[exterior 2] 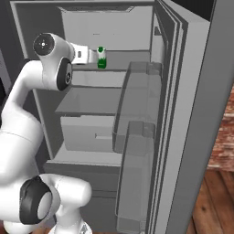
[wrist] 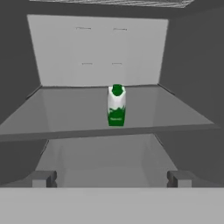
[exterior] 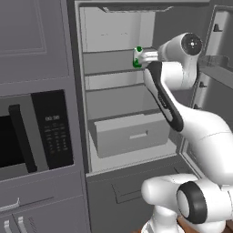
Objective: Take a sugar cube from the saucer and place it inside the coffee. Then, grab milk from the fridge and place it next to the coffee on the counter to sweeten the coffee.
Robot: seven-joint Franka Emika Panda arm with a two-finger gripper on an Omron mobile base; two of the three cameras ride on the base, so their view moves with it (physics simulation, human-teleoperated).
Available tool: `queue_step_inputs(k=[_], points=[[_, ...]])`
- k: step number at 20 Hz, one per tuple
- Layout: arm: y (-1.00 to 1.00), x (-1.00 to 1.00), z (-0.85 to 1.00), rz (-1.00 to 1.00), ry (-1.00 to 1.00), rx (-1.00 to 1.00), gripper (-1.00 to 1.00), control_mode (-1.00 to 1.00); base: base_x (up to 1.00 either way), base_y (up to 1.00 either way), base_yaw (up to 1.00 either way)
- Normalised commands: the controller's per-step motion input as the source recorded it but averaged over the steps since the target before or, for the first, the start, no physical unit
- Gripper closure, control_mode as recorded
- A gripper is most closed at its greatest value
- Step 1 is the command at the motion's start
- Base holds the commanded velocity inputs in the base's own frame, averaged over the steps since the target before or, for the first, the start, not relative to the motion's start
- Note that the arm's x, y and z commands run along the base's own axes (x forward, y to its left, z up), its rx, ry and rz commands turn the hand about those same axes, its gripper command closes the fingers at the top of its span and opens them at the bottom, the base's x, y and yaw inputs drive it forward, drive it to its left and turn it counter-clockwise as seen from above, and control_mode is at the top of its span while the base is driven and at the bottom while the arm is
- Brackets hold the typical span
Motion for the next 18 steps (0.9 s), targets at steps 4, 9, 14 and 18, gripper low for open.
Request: queue_step_inputs(k=[4,9,14,18], points=[[-0.06,0.45,-0.01,0.0,0.0,0.0,-1.0,-1.0,0.0,0.0,0.0],[-0.05,0.48,0.0,0.0,0.0,0.0,-1.0,-1.0,0.0,0.0,0.0],[0.0,0.47,0.0,0.0,0.0,0.0,-1.0,-1.0,0.0,0.0,0.0],[0.0,0.46,-0.05,0.0,0.0,0.0,-1.0,-1.0,0.0,0.0,0.0]])
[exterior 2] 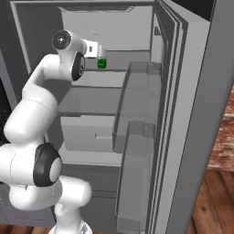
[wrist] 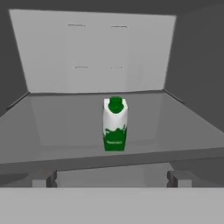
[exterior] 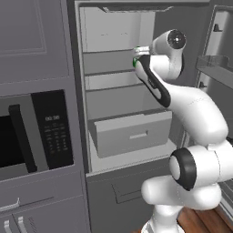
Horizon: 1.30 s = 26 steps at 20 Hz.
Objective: Take a sugar cube from the saucer and place it inside the coffee. Then, grab milk from the fridge and place it next to the coffee on the counter to sweeten the coffee.
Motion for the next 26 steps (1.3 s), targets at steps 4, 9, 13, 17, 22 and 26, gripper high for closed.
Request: queue_step_inputs(k=[4,9,13,17,22,26], points=[[0.0,0.44,-0.06,0.0,0.0,0.0,-1.0,-1.0,0.0,0.0,0.0],[-0.01,0.42,-0.11,0.0,0.0,0.0,-1.0,-1.0,0.0,0.0,0.0],[0.0,0.41,-0.12,0.0,0.0,0.0,-1.0,-1.0,0.0,0.0,0.0],[0.0,0.41,-0.06,0.0,0.0,0.0,-1.0,-1.0,0.0,0.0,0.0],[0.0,0.4,-0.01,0.0,0.0,0.0,-1.0,-1.0,0.0,0.0,0.0],[0.0,0.38,-0.01,0.0,0.0,0.0,-1.0,-1.0,0.0,0.0,0.0]])
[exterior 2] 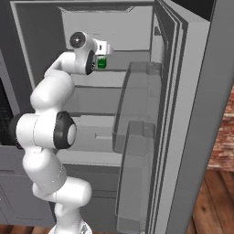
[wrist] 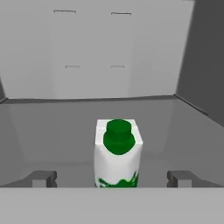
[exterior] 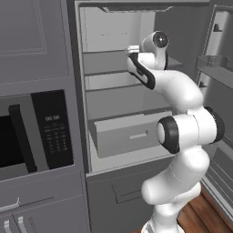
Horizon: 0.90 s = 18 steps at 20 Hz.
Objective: Take a sugar cube from the saucer and place it inside the coffee. Then, grab milk from the fridge and place it next to the coffee on the counter to sweeten the coffee.
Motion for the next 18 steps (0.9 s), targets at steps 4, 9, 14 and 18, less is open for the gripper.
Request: queue_step_inputs(k=[4,9,14,18], points=[[0.0,0.28,-0.01,0.0,0.0,0.0,-1.0,-1.0,0.0,0.0,0.0],[0.0,0.22,-0.04,0.0,0.0,0.0,-1.0,-1.0,0.0,0.0,0.0],[0.0,0.15,-0.01,0.0,0.0,0.0,-1.0,-1.0,0.0,0.0,0.0],[0.0,0.14,-0.03,0.0,0.0,0.0,-1.0,-1.0,0.0,0.0,0.0]])
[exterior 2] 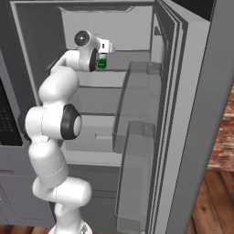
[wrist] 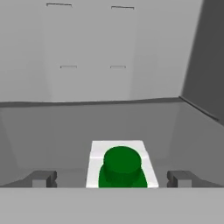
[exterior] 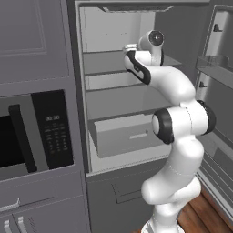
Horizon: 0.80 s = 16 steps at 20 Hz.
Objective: Take a sugar cube from the saucer and place it inside the coffee. Then, grab milk from the fridge and place it next to the coffee on the counter to sweeten the coffee.
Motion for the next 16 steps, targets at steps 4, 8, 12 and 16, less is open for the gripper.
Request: queue_step_inputs(k=[4,8,12,16], points=[[0.0,0.14,-0.05,0.0,0.0,0.0,-1.0,-1.0,0.0,0.0,0.0],[0.0,0.14,-0.08,0.0,0.0,0.0,1.0,-1.0,0.0,0.0,0.0],[0.0,0.07,-0.08,0.0,0.0,0.0,1.0,-1.0,0.0,0.0,0.0],[0.0,0.0,-0.06,0.0,0.0,0.0,1.0,-1.0,0.0,0.0,0.0]])
